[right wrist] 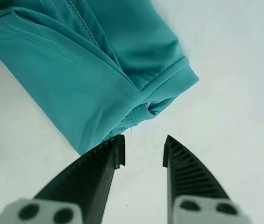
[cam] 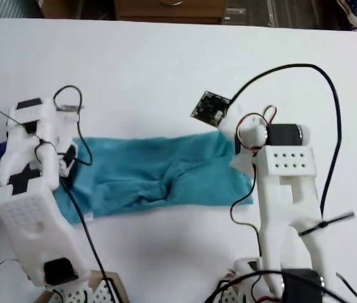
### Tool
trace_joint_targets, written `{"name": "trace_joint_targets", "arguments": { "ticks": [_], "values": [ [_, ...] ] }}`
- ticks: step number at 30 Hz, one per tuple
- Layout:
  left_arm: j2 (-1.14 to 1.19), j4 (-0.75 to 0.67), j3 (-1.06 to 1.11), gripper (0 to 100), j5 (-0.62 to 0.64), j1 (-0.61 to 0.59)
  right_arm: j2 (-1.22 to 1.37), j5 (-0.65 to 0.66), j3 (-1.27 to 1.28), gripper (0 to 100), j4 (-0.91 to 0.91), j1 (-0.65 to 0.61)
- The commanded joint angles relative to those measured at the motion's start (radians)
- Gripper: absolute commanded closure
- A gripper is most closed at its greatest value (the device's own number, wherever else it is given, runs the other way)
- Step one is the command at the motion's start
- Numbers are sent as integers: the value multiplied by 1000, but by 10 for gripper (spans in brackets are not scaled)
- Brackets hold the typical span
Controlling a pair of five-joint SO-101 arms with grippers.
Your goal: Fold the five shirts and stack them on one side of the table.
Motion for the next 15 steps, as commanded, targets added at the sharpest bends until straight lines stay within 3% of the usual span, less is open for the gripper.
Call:
{"name": "trace_joint_targets", "arguments": {
  "ticks": [1, 7, 15],
  "values": [
    [-9, 49, -59, 980, 3, 66, -139, -8, -5, 904, 12, -1],
    [-63, 216, -294, 980, 91, 198, -331, -8, 81, 957, 19, 71],
    [-249, 219, -317, 980, 193, 471, -348, -9, 259, 957, -154, 472]
  ]
}}
